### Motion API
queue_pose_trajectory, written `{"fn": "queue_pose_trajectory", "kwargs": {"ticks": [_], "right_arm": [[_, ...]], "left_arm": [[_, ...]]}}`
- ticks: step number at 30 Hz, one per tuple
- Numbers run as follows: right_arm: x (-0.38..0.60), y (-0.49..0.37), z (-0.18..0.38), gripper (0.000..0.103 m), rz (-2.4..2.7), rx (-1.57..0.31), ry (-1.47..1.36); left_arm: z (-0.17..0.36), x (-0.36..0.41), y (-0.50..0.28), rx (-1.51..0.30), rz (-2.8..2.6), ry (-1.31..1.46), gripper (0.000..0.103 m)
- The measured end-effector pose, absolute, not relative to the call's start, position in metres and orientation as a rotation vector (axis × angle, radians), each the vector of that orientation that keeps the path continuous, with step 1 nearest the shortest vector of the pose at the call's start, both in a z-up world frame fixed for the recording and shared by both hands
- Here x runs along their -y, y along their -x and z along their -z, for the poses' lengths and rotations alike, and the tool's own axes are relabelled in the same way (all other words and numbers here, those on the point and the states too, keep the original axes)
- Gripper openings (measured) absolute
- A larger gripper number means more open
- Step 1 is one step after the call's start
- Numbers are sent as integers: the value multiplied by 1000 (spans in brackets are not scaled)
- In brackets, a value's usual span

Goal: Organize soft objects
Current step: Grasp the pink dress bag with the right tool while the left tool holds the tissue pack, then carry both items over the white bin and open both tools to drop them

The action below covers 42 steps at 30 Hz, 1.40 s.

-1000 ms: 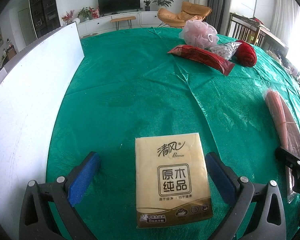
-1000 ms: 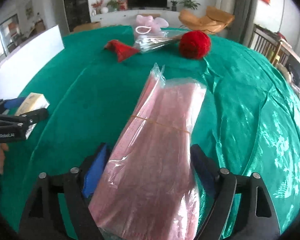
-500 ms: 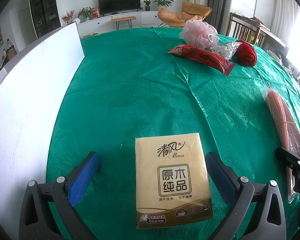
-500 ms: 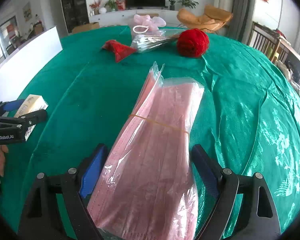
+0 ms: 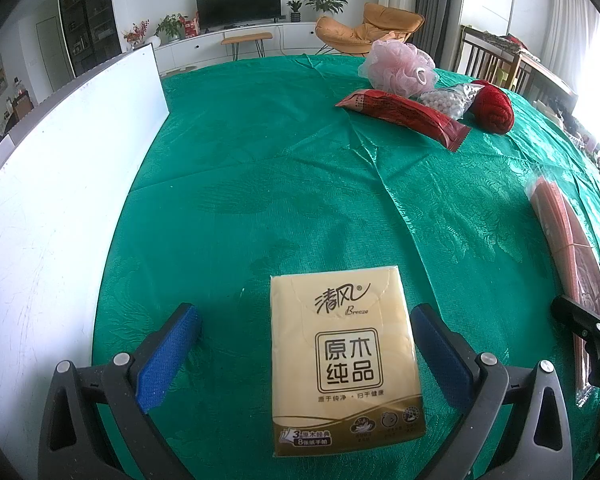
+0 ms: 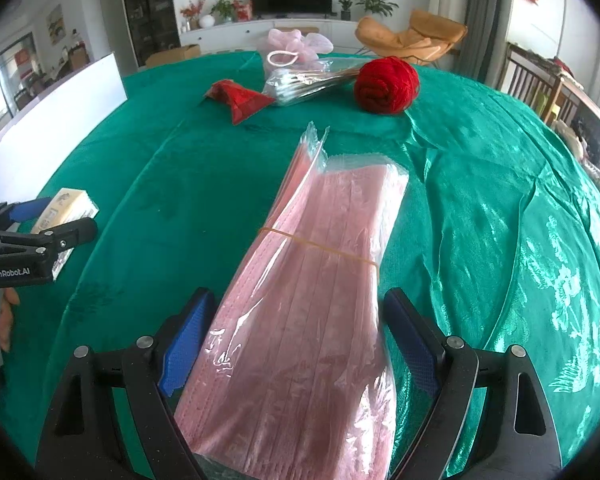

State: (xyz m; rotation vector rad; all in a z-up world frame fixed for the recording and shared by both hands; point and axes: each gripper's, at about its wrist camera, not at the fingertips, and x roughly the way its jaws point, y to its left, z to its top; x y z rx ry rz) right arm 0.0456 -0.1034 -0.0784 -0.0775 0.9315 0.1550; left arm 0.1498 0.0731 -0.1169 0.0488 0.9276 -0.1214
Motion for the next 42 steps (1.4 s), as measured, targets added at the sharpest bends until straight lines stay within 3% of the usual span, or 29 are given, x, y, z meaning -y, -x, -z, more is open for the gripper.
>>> {"fn": "queue_pose_trajectory", "kwargs": {"ticks": [6,11,12,13,14,17,19,26,31,35,36,37,38,39,40,42], "right_arm": [[104,-56,74,89,-192,-1052,95],[100,-76,72,88,-163,-1206,107],[101,-77,71,83,-149,-1207,105],[102,-77,69,77,-143,-1204,95],[104,-73,65,54,-128,-1190,96],[105,-57,48,28,-107,-1147,116],[107,-43,33,26,-107,-1105,108],[88,-19,-23,25,-209,-996,-18],[5,-18,-88,25,-455,-887,-68],[-89,-15,-124,26,-693,-839,-57],[-111,-15,-129,32,-747,-835,-66],[-129,-15,-131,38,-800,-832,-83],[-147,-16,-131,57,-857,-829,-98],[-171,-18,-129,76,-935,-826,-106],[-186,-19,-125,76,-956,-825,-99],[-203,-23,-114,75,-935,-839,-78]], "left_arm": [[117,-73,-148,-943,126,-52,103],[113,-72,-150,-1074,146,-73,100],[112,-73,-148,-1059,146,-71,94],[107,-74,-146,-1027,151,-67,67],[103,-75,-144,-1004,147,-82,52],[96,-85,-137,-989,175,-24,52],[84,-97,-123,-964,207,85,52],[20,-135,-65,-840,293,275,52],[-31,-210,-31,-715,142,237,52],[-40,-283,-18,-736,-53,212,55],[-38,-293,-16,-742,-92,204,56],[-34,-311,-13,-758,-171,194,65],[-30,-321,-12,-770,-213,195,83],[-25,-335,-10,-786,-266,206,90],[-21,-348,-7,-788,-315,224,95],[-18,-368,1,-778,-384,259,95]]}}
